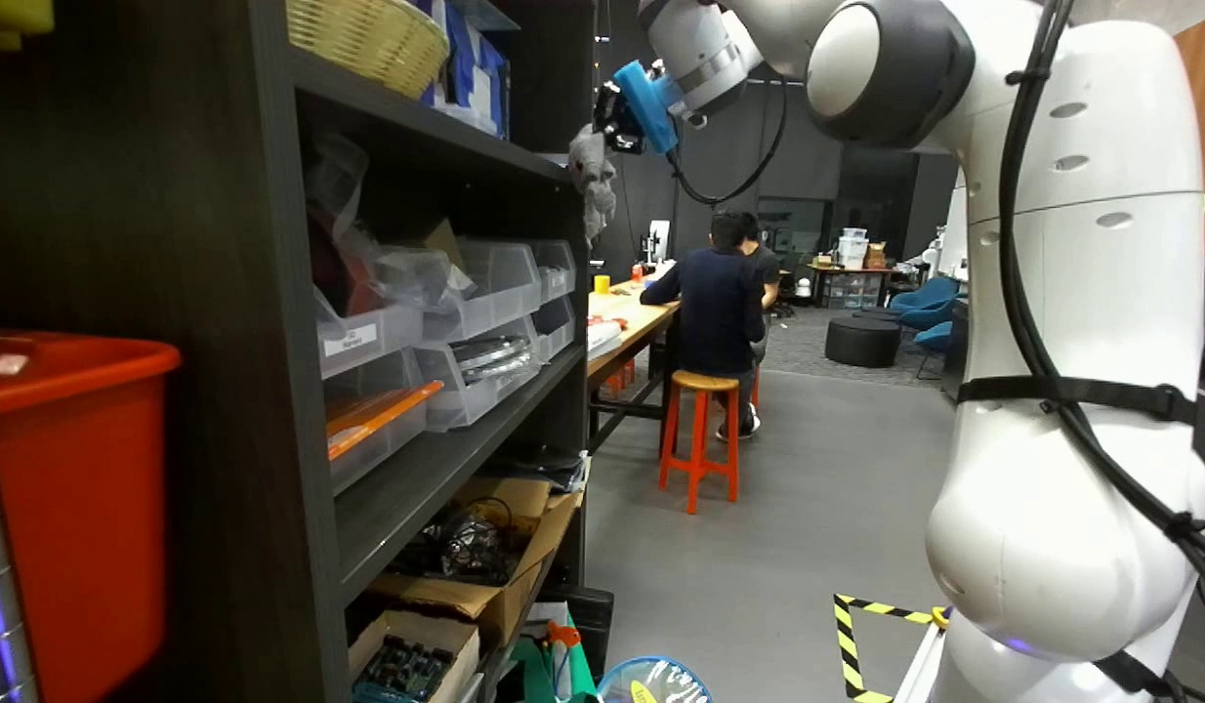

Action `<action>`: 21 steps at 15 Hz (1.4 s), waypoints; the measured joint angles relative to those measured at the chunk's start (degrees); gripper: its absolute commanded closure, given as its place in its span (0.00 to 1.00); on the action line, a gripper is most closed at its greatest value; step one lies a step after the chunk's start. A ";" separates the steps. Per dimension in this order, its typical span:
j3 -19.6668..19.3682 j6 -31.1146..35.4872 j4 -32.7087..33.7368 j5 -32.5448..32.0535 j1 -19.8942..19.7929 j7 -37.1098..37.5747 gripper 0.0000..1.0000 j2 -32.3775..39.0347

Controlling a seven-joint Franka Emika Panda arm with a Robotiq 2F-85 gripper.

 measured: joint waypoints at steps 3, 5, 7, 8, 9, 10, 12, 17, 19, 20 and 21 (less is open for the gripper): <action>0.08 0.47 -1.07 -0.29 0.76 -1.38 0.97 -0.07; 0.10 0.99 -1.81 -0.29 1.14 -2.60 0.97 -0.28; 0.13 1.44 -2.84 -0.29 1.57 -4.15 0.97 -0.68; 0.21 1.76 -3.62 -0.29 1.88 -5.11 0.97 -1.08; 0.35 2.30 -4.52 -0.29 2.24 -6.18 0.97 -1.55; 0.55 2.86 -5.64 -0.28 2.63 -7.36 0.97 -2.18; 1.08 3.98 -8.25 -0.27 3.57 -9.85 0.97 -3.83; 2.50 7.75 -15.21 -0.26 5.51 -15.59 0.97 -8.90; 3.09 8.69 -17.93 -0.24 6.04 -17.64 0.97 -11.04; 3.44 9.14 -19.30 -0.23 6.27 -18.65 0.97 -12.13; 3.79 9.46 -20.69 -0.22 6.44 -19.63 0.97 -13.23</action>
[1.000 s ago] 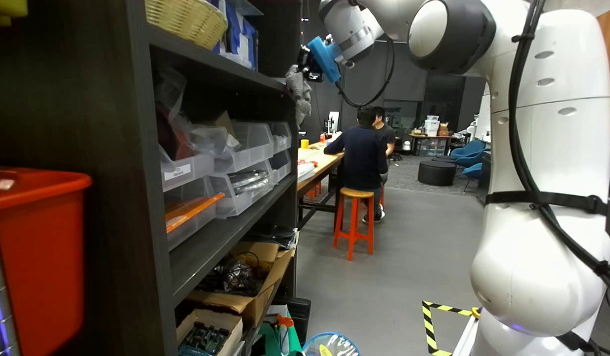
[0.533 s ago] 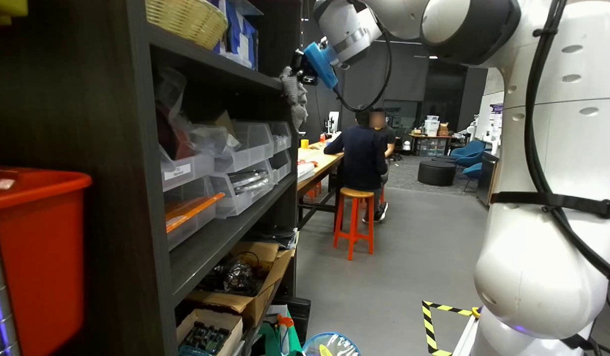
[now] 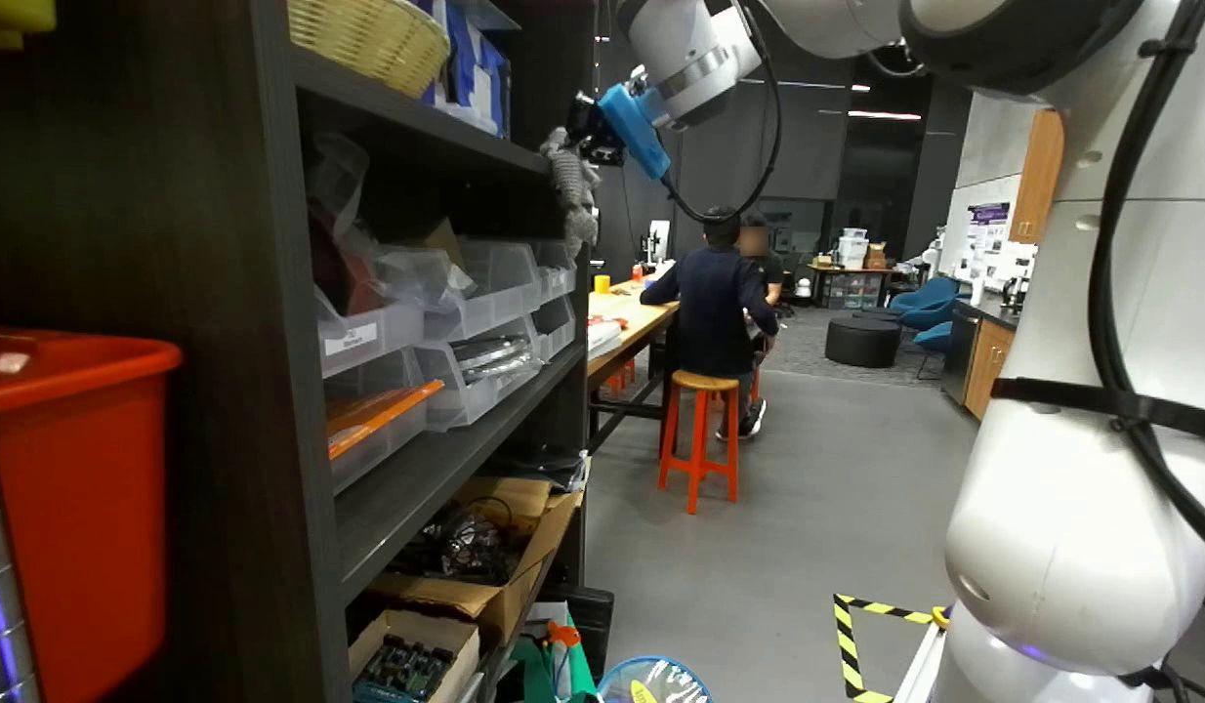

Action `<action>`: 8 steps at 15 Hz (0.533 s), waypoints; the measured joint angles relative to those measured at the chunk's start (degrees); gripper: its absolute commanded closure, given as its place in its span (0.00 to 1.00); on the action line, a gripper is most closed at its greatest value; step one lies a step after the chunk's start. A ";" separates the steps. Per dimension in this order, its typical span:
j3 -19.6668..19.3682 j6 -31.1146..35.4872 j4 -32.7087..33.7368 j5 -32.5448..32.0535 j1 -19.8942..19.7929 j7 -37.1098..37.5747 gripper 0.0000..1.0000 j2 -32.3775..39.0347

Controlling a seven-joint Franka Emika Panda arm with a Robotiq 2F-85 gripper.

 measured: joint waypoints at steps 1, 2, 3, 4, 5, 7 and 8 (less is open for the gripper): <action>0.31 0.29 -1.28 0.00 0.19 -0.89 0.97 -1.01; 0.69 0.62 -2.59 0.02 0.31 -1.78 0.97 -2.04; 1.01 0.82 -3.81 0.03 0.44 -2.58 0.97 -2.98; 1.36 0.94 -5.03 0.03 0.53 -3.34 0.97 -3.92; 1.71 1.02 -6.15 0.03 0.58 -4.02 0.97 -4.79; 2.53 1.37 -8.38 0.03 0.63 -5.24 0.97 -6.53; 2.89 1.63 -9.40 0.03 0.66 -5.79 0.97 -7.32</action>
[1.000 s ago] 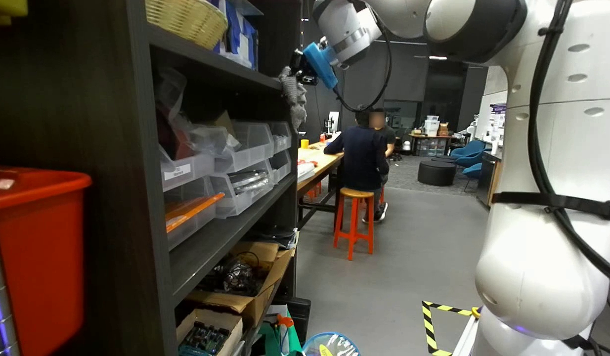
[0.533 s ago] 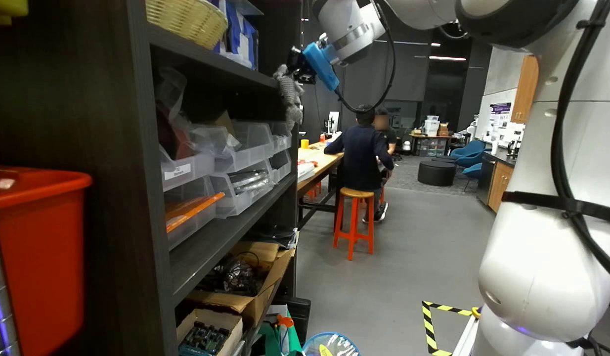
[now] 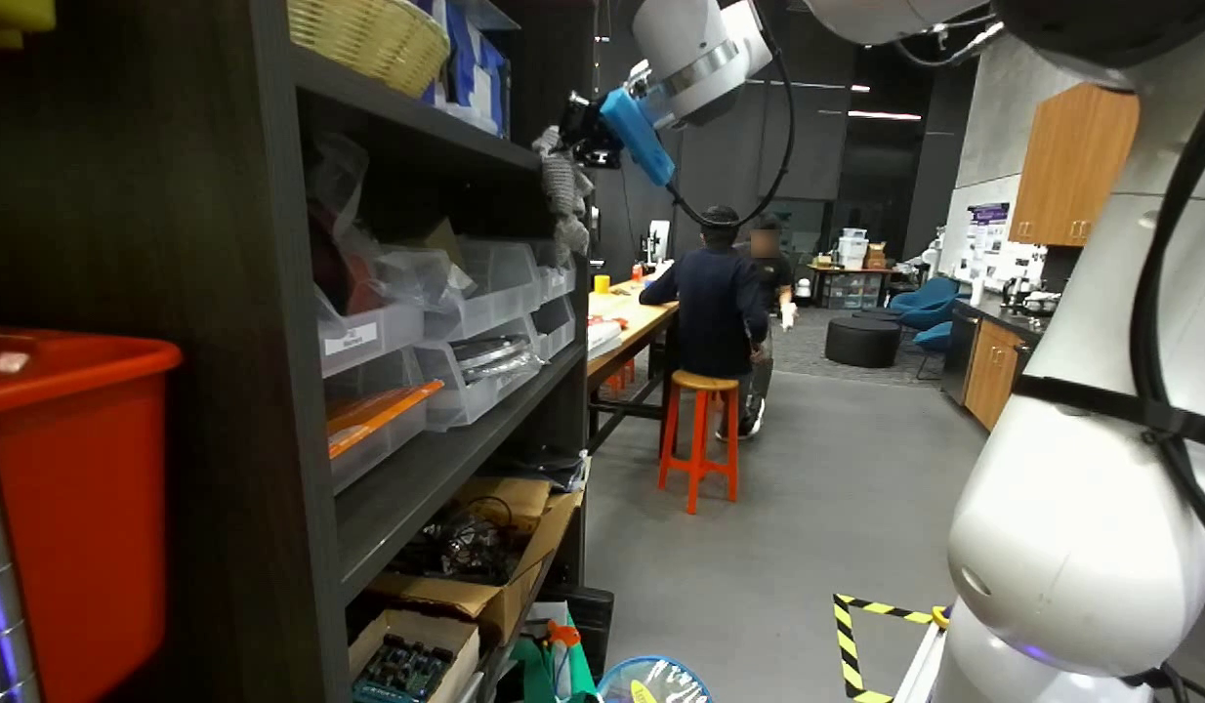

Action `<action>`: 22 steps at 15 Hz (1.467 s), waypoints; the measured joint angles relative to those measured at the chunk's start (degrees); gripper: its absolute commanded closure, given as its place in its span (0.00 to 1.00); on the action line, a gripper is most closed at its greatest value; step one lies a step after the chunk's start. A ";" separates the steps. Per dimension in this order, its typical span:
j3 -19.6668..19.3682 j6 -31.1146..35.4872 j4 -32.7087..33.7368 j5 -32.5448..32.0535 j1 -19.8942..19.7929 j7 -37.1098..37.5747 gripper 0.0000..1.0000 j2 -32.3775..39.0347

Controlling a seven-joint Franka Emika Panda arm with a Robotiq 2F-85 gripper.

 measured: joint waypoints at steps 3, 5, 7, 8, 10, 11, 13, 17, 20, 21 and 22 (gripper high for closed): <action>0.80 0.80 -2.95 0.00 0.50 -1.56 0.97 -2.31; 1.14 1.62 -4.76 0.00 1.09 -2.44 0.97 -3.73; 1.74 2.59 -6.61 0.19 1.49 -3.48 0.97 -5.13; 2.05 3.06 -7.51 0.30 1.67 -3.93 0.97 -5.81; 2.74 4.09 -9.32 0.39 1.96 -4.87 0.97 -7.15; 3.13 4.59 -10.20 0.41 2.07 -5.30 0.97 -7.80; 3.90 5.62 -11.93 0.45 2.38 -6.22 0.97 -9.09; 5.40 8.10 -15.37 0.94 3.37 -8.28 0.97 -11.80; 6.39 9.69 -17.82 1.68 4.33 -10.01 0.97 -14.00; 6.68 10.21 -18.60 1.88 4.69 -10.54 0.97 -14.72; 6.92 10.57 -19.32 1.99 5.02 -10.96 0.97 -15.39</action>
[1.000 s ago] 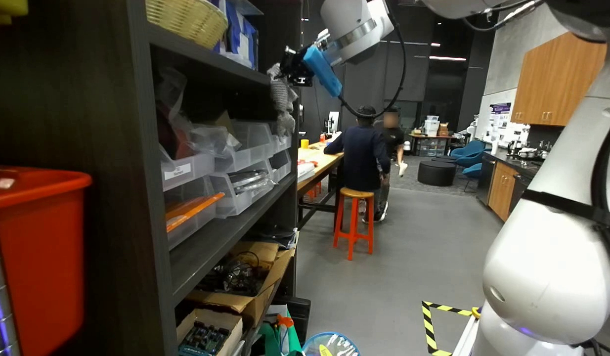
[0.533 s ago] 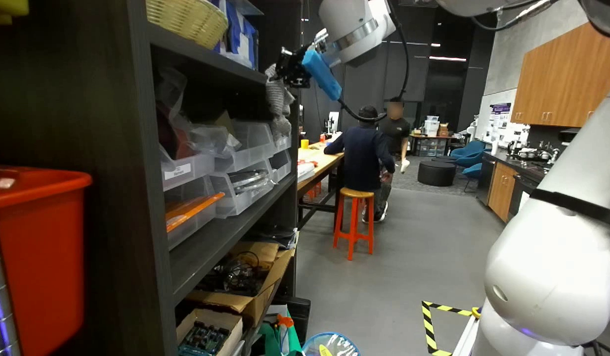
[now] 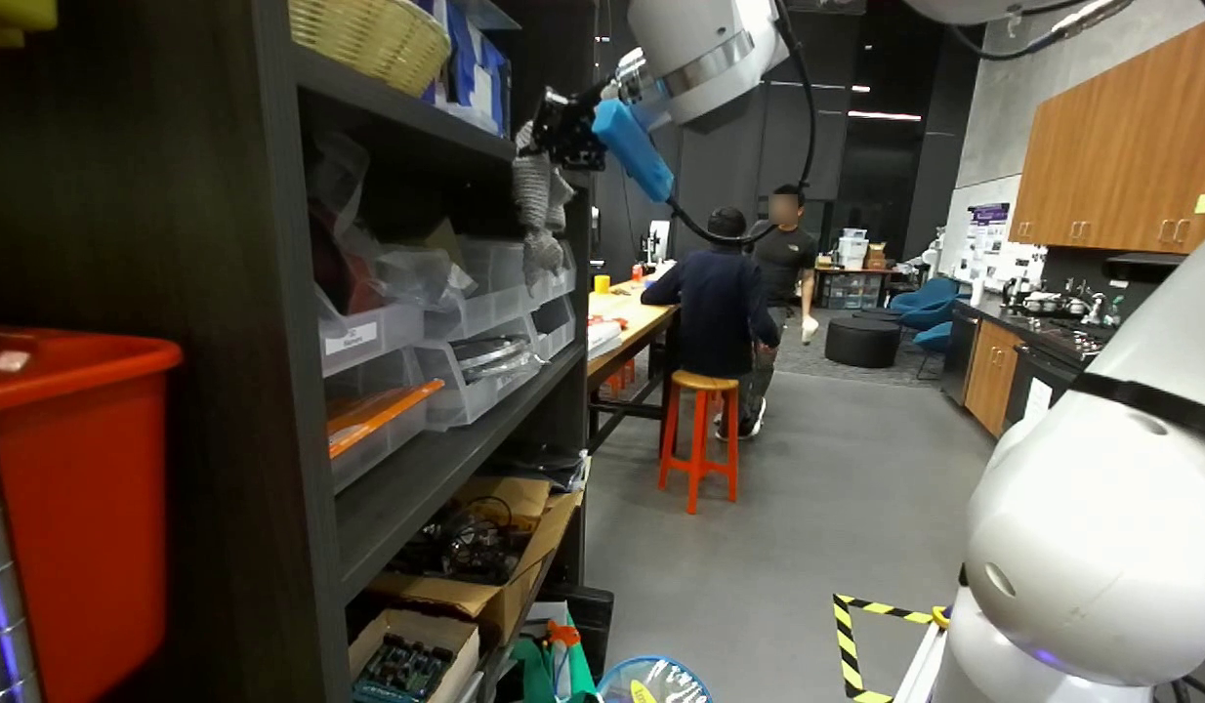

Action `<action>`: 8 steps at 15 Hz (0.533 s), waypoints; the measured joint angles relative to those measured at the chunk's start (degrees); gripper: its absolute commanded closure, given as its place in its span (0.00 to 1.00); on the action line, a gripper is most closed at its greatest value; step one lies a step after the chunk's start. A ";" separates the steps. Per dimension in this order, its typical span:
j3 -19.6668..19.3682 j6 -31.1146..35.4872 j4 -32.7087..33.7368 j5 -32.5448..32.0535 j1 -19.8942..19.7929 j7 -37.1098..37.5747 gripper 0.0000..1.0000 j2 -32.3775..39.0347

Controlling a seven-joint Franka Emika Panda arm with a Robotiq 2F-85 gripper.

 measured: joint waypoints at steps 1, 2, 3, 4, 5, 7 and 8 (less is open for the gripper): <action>0.23 0.26 -0.67 0.07 0.30 -0.37 0.97 -0.63; 0.46 0.52 -1.27 0.10 0.55 -0.63 0.97 -1.19; 0.67 0.73 -1.82 0.11 0.81 -0.84 0.97 -1.69; 0.80 0.83 -2.36 0.11 1.10 -1.09 0.97 -2.17; 0.90 0.92 -2.89 0.11 1.41 -1.36 0.97 -2.65; 1.14 0.97 -3.98 0.13 1.99 -1.86 0.97 -3.59; 1.28 1.02 -4.51 0.13 2.28 -2.06 0.97 -4.03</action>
